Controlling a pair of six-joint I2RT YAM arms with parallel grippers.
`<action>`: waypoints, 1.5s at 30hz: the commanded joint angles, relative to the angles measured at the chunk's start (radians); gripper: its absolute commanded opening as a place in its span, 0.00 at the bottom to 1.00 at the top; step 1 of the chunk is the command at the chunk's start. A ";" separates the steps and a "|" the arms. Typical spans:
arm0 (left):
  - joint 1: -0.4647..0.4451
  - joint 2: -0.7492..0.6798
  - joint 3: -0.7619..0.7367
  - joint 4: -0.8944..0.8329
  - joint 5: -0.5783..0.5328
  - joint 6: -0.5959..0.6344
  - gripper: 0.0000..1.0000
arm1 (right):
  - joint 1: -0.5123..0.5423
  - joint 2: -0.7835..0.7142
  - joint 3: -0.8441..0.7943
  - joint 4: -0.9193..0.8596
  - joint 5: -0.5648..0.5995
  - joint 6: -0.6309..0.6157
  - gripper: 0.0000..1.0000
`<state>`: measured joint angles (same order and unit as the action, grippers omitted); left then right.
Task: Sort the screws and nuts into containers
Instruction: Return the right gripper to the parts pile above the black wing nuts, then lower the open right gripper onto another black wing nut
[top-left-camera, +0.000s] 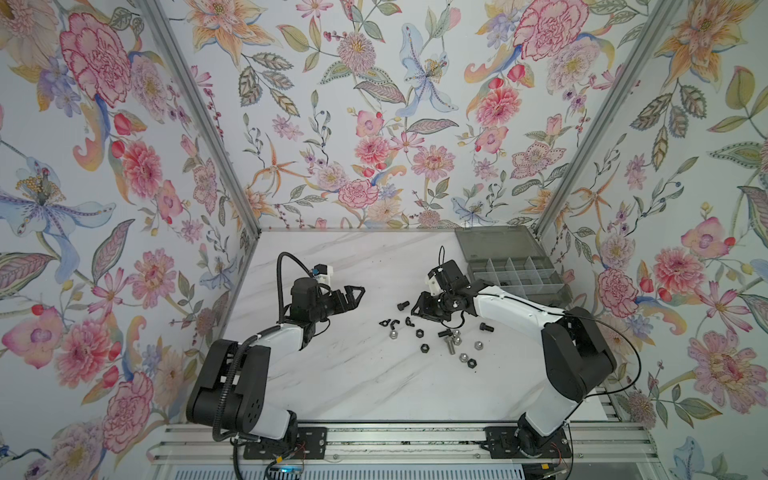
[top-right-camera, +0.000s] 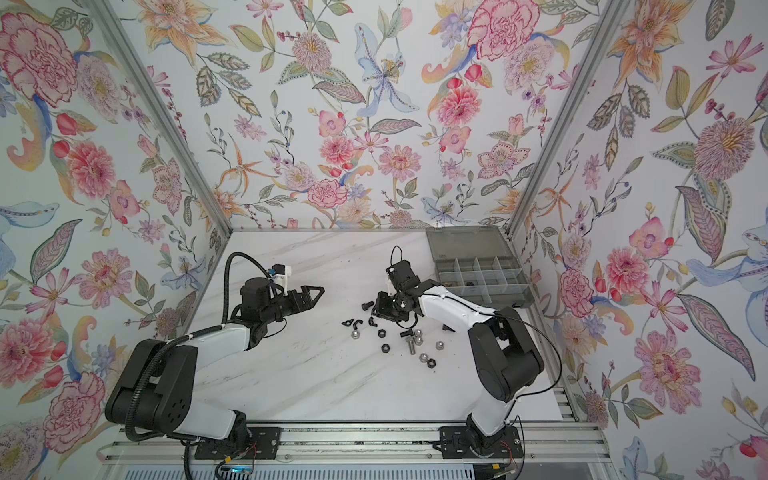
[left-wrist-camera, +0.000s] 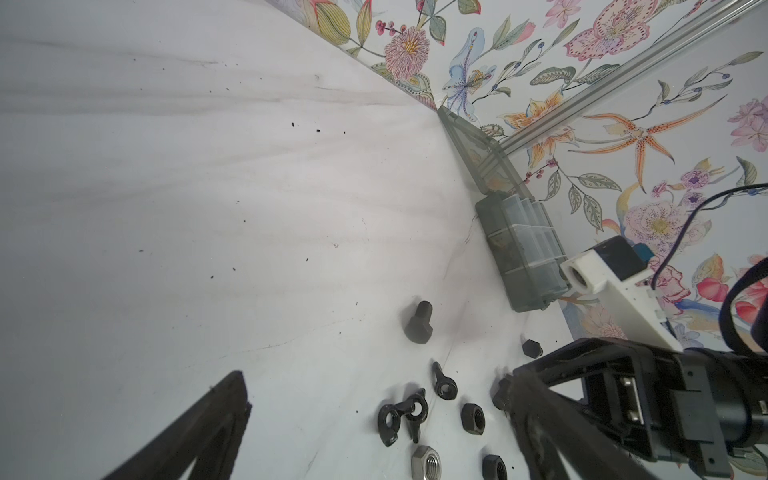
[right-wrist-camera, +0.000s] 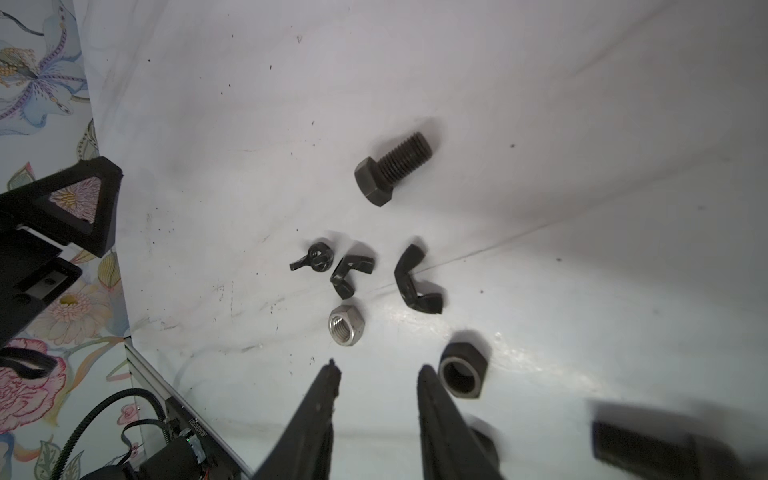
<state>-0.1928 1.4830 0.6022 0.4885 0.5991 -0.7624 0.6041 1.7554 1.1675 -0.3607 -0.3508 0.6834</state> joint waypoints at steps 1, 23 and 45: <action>0.017 -0.018 -0.007 -0.016 0.015 0.027 0.99 | 0.036 0.055 0.068 0.078 -0.052 0.073 0.35; 0.049 -0.017 -0.036 0.000 0.030 0.035 0.99 | 0.146 0.271 0.187 0.149 -0.128 0.143 0.36; 0.056 -0.010 -0.040 0.005 0.032 0.034 0.99 | 0.124 0.300 0.179 0.106 -0.077 0.136 0.41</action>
<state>-0.1486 1.4811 0.5762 0.4759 0.6189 -0.7448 0.7341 2.0254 1.3350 -0.2241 -0.4522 0.8207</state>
